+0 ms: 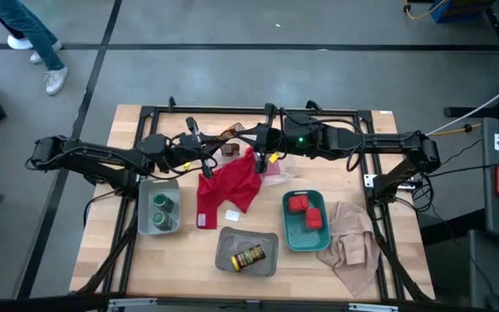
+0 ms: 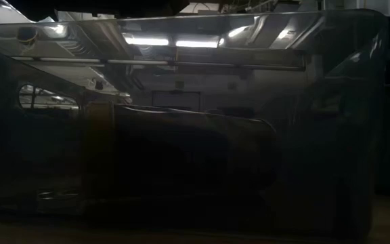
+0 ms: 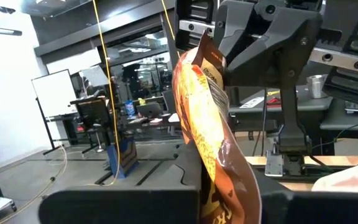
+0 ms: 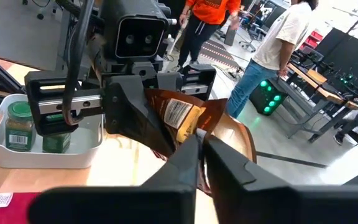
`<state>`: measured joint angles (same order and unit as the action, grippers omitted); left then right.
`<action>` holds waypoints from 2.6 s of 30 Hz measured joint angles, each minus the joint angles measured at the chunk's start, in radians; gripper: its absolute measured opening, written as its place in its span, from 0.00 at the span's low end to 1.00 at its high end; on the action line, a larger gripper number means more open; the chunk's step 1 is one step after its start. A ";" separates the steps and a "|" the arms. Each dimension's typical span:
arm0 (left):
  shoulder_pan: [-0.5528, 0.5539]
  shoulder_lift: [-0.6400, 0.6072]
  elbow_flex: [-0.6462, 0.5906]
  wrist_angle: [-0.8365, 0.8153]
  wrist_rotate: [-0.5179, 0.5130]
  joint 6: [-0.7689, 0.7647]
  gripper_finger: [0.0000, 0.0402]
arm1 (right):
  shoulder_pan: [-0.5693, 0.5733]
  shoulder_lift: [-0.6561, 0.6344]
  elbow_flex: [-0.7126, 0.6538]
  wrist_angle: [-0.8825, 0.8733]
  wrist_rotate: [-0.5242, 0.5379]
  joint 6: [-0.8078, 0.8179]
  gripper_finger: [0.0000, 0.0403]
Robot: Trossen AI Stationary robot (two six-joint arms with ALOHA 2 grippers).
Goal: Sort spices by type
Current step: Put the orange seasoning pack into the left transparent bin
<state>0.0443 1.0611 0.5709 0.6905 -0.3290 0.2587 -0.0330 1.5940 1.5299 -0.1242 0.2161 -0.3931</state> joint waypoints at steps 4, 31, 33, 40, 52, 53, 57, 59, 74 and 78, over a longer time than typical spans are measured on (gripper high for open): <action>0.000 -0.004 0.000 -0.005 -0.010 -0.016 0.01 | 0.000 0.000 0.000 -0.004 -0.002 0.003 0.19; 0.136 0.015 0.398 -0.983 0.013 -0.209 0.00 | 0.013 -0.543 -0.252 -0.263 -0.077 0.183 0.35; 0.142 0.062 0.446 -1.042 0.027 -0.211 0.00 | 0.013 -0.606 -0.340 -0.229 -0.075 0.190 0.35; 0.146 0.241 0.637 -1.270 0.055 -0.213 0.00 | 0.013 -0.813 -0.643 -0.074 -0.047 0.295 0.35; 0.147 0.443 0.894 -1.670 0.200 -0.207 0.00 | 0.013 -1.185 -1.058 0.020 0.006 0.498 0.35; 0.150 0.449 0.902 -1.703 0.200 -0.207 0.00 | 0.013 -1.217 -1.085 0.020 0.012 0.510 0.35; 0.170 0.468 0.910 -1.814 0.220 -0.230 0.00 | 0.013 -1.332 -1.181 0.024 0.024 0.550 0.35; 0.188 0.474 0.910 -1.873 0.225 -0.234 0.00 | 0.013 -1.380 -1.221 0.022 0.027 0.552 0.35; 0.329 0.652 0.910 -2.102 0.225 -0.196 0.00 | 0.013 -1.592 -1.417 0.020 0.027 0.579 0.35; 0.349 0.714 0.910 -2.089 0.220 -0.161 0.00 | 0.013 -1.592 -1.450 0.019 0.027 0.605 0.35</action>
<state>0.3934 1.7746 1.4811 -1.3989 -0.1088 0.0978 -0.0200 0.0017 0.0804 -0.1055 0.2432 0.2122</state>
